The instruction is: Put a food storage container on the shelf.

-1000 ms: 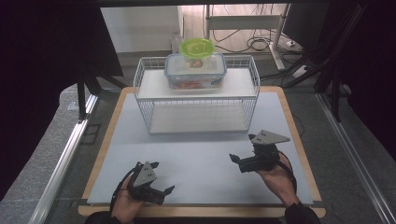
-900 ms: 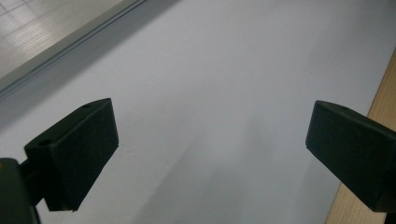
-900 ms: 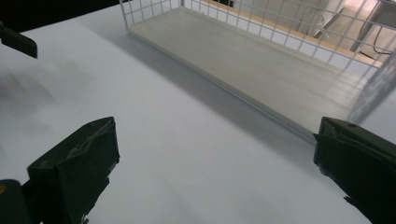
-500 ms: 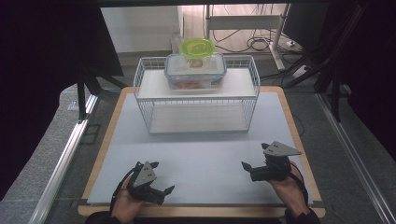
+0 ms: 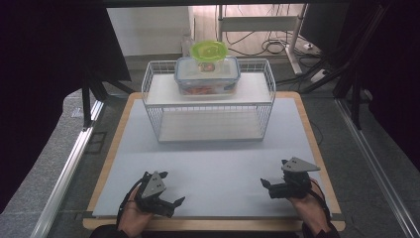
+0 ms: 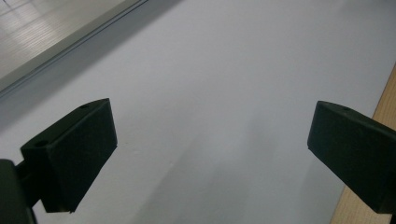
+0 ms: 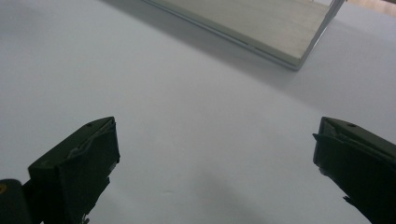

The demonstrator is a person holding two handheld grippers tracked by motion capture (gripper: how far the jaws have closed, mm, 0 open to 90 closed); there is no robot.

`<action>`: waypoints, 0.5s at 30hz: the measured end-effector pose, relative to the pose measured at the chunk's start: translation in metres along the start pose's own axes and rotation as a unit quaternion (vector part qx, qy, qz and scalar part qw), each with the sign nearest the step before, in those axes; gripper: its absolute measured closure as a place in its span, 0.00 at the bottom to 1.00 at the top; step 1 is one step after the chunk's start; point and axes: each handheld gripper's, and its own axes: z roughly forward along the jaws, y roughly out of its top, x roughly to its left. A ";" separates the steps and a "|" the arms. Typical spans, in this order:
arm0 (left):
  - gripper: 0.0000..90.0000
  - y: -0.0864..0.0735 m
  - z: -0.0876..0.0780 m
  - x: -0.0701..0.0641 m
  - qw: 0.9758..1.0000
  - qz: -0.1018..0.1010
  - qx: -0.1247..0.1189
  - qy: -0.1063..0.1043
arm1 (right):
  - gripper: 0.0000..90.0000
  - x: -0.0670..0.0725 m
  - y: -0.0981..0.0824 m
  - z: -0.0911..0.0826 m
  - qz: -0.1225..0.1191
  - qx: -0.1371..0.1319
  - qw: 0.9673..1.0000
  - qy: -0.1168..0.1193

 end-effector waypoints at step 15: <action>0.02 0.000 0.002 0.000 1.000 0.005 0.011 0.001 | 0.00 -0.003 -0.016 0.015 0.035 0.061 0.997 0.008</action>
